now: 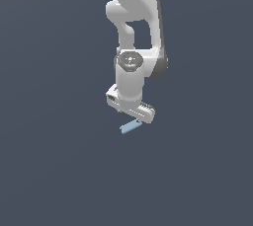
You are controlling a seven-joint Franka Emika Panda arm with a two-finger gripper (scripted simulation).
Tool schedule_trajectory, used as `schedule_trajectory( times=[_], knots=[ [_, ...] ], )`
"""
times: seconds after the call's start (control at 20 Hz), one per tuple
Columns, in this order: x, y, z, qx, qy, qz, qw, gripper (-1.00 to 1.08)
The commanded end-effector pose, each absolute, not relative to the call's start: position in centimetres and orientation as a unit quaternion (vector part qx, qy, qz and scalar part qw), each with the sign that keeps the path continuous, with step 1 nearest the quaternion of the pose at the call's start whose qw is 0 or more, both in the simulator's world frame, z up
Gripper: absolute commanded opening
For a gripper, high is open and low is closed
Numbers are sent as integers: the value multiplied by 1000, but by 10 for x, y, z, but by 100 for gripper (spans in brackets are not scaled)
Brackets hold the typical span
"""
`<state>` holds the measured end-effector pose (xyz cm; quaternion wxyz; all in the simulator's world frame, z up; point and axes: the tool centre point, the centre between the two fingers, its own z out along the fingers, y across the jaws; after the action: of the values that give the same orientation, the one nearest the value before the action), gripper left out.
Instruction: Pick up the object and move it to a goal position.
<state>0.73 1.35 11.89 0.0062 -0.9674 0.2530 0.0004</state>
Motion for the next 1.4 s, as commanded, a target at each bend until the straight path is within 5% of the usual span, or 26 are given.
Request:
schedule_trajectory(
  times=[0.0, 1.35],
  knots=[
    [7, 15, 111, -958, 287, 1, 6, 100],
    [0, 23, 59, -857, 516, 0, 0, 100]
  ],
)
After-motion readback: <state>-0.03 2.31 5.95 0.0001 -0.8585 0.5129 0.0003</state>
